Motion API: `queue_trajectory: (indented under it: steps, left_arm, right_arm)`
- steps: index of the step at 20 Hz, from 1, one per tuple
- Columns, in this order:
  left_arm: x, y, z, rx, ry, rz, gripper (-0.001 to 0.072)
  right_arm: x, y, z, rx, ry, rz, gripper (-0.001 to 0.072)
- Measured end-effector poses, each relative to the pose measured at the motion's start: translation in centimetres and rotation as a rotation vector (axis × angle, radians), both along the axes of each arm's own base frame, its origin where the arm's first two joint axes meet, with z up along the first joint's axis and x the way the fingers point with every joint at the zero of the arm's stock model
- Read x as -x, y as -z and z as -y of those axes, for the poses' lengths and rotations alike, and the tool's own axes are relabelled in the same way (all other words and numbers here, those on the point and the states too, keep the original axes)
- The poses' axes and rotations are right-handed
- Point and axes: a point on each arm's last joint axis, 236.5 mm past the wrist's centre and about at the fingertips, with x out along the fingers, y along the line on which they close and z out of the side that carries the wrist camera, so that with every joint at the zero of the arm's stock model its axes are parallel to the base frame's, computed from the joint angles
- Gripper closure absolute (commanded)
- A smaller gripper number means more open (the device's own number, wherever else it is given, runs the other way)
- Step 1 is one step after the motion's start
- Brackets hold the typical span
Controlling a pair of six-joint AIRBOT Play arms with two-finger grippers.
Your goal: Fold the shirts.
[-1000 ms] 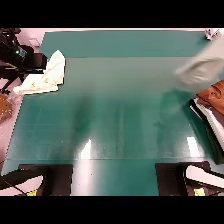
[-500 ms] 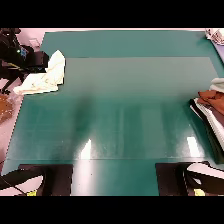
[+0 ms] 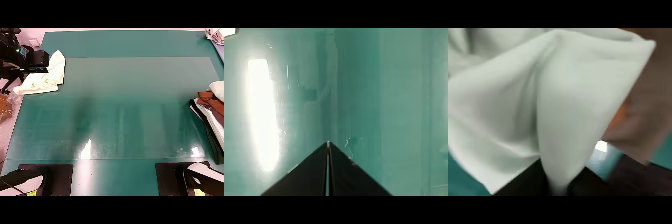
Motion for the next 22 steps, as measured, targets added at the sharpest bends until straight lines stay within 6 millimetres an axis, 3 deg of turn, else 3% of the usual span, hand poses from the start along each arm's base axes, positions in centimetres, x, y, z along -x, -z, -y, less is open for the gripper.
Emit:
queue_trajectory:
  steps: [1, 2, 4, 6, 8, 10, 11, 12, 14, 16, 18, 20, 22]
  left_arm:
    - [0.1, -0.1, 0.0, 0.003, -0.001, 0.002, 0.0678]
    - [0.1, -0.2, 0.0, 0.005, -0.004, 0.006, 0.0678]
    - [-0.1, -0.6, 0.0, 0.009, -0.003, 0.023, 0.0678]
    - [-0.5, -1.3, -0.1, 0.008, -0.001, 0.065, 0.0678]
    - [-0.7, -2.0, -0.9, -0.015, -0.016, 0.111, 0.0678]
    - [0.1, -2.2, -2.0, -0.042, -0.04, 0.152, 0.0678]
    - [0.9, -2.1, -2.7, -0.049, -0.058, 0.175, 0.0678]
    - [1.9, -1.7, -3.3, -0.047, -0.081, 0.198, 0.0678]
    - [4.3, -0.5, -4.4, -0.028, -0.125, 0.274, 0.0678]
    - [7.1, 2.1, -5.2, -0.001, -0.145, 0.347, 0.0678]
    - [10.0, 5.0, -5.8, 0.03, -0.159, 0.41, 0.0678]
    - [12.1, 7.1, -6.2, 0.066, -0.175, 0.472, 0.0678]
    - [13.5, 8.7, -6.5, 0.084, -0.186, 0.498, 0.0678]
  right_arm:
    - [2.1, 0.9, 0.2, 0.003, 0.029, -0.085, 0.0121]
    - [4.0, 1.5, 0.5, 0.017, 0.054, -0.161, 0.007]
    - [5.9, 0.9, 0.9, 0.062, 0.077, -0.231, 0.0071]
    - [5.7, -2.3, 1.8, 0.182, 0.071, -0.22, 0.0073]
    - [1.9, -6.7, 2.4, 0.333, -0.003, -0.059, 0.0075]
    - [-5.2, -11.7, 0.0, 0.445, -0.221, 0.209, 0.0127]
    - [-8.9, -13.9, -2.7, 0.477, -0.377, 0.342, 0.0156]
    - [-12.3, -16.0, -6.7, 0.499, -0.561, 0.468, 0.0172]
    - [-16.0, -17.5, -15.1, 0.498, -0.889, 0.628, 0.0466]
    - [-16.7, -15.9, -22.7, 0.456, -1.136, 0.721, 0.0473]
    - [-15.7, -12.3, -28.8, 0.4, -1.296, 0.799, 0.0576]
    - [-14.2, -7.6, -33.0, 0.36, -1.364, 0.879, 0.0595]
    - [-12.1, -2.0, -35.5, 0.304, -1.368, 0.924, 0.0593]
